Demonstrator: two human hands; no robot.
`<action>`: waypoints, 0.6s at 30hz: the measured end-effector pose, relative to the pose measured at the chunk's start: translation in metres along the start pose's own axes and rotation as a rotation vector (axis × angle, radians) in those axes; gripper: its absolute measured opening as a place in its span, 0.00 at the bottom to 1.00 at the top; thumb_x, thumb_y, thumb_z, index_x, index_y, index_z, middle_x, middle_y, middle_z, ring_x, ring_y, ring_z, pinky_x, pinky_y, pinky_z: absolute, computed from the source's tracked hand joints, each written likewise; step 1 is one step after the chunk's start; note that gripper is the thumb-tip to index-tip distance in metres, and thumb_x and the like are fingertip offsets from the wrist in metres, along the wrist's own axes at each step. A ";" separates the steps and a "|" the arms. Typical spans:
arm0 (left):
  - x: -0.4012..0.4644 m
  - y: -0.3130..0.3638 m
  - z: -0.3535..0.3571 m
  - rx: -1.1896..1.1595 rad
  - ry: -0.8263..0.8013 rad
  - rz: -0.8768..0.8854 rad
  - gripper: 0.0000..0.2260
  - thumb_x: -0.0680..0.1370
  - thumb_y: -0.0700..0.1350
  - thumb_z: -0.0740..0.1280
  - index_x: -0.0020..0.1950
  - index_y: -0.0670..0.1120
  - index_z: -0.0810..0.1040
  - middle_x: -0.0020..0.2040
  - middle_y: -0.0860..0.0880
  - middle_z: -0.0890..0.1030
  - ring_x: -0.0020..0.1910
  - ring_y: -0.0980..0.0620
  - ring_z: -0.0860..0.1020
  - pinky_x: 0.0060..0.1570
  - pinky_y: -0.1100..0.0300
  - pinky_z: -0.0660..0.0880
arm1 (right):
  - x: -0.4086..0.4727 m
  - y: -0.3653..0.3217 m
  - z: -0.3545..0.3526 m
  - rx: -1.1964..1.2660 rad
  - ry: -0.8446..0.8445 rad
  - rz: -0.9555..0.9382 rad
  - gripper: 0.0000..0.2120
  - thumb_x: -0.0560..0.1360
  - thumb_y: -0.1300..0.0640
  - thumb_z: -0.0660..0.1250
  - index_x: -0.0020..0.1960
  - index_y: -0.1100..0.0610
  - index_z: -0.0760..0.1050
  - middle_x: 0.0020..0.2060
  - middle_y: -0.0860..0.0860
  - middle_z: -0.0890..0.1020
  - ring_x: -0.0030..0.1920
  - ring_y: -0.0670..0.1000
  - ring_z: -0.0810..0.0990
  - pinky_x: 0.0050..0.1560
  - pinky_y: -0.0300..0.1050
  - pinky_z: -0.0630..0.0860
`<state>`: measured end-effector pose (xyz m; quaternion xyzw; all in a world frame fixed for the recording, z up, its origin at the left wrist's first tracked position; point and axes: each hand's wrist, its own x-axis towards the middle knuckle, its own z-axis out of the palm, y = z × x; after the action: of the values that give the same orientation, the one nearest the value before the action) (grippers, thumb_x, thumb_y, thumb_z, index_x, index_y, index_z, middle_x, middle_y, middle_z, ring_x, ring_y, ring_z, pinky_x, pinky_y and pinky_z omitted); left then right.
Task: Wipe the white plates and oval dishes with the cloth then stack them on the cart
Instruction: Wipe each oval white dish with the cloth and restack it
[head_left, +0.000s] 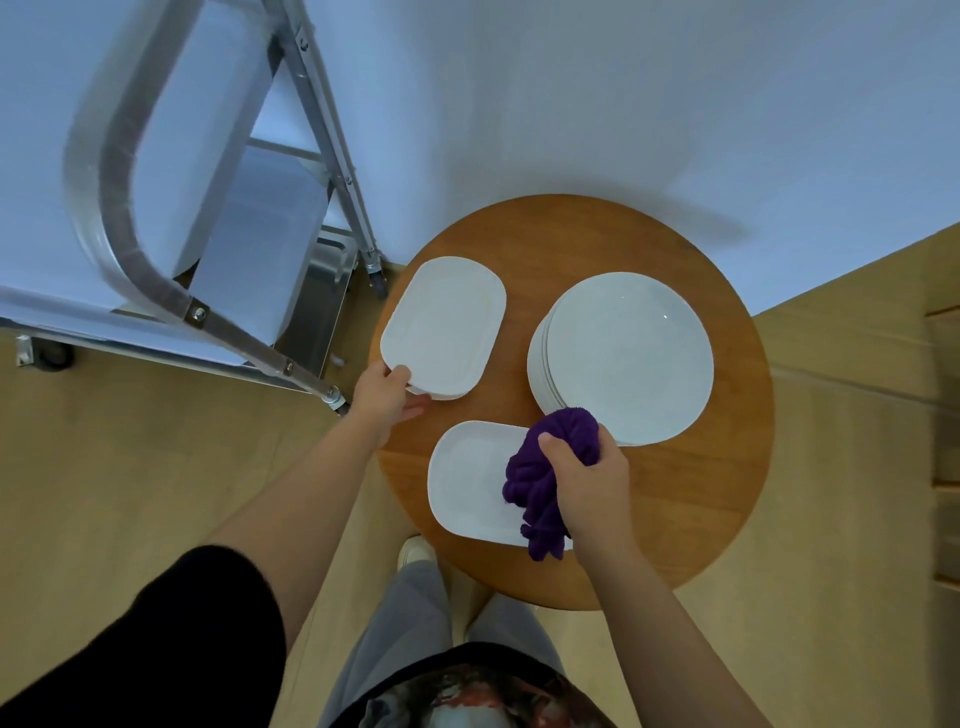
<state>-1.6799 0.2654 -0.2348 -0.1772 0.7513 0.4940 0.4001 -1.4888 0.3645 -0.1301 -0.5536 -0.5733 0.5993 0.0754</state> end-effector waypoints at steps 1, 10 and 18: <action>-0.009 0.003 -0.003 -0.065 0.006 0.039 0.12 0.82 0.44 0.58 0.66 0.47 0.68 0.58 0.49 0.74 0.44 0.50 0.80 0.34 0.60 0.79 | -0.002 -0.001 -0.004 0.022 -0.002 -0.003 0.08 0.75 0.57 0.67 0.47 0.45 0.71 0.41 0.45 0.78 0.42 0.49 0.80 0.35 0.37 0.77; -0.109 0.023 -0.059 -0.160 -0.298 0.254 0.12 0.83 0.43 0.55 0.65 0.46 0.70 0.54 0.44 0.83 0.51 0.46 0.83 0.49 0.53 0.81 | -0.015 -0.047 -0.049 0.478 -0.060 0.178 0.08 0.74 0.60 0.66 0.51 0.51 0.72 0.42 0.52 0.81 0.43 0.54 0.80 0.36 0.46 0.76; -0.203 0.036 -0.065 -0.046 -0.491 0.399 0.10 0.81 0.44 0.57 0.58 0.48 0.75 0.48 0.48 0.84 0.49 0.49 0.83 0.41 0.58 0.80 | -0.042 -0.101 -0.090 0.420 -0.259 0.076 0.12 0.72 0.62 0.67 0.55 0.56 0.76 0.44 0.55 0.84 0.45 0.55 0.83 0.37 0.48 0.78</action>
<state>-1.6063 0.1981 -0.0428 0.0892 0.6408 0.6076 0.4607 -1.4607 0.4220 -0.0039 -0.4655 -0.4197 0.7738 0.0919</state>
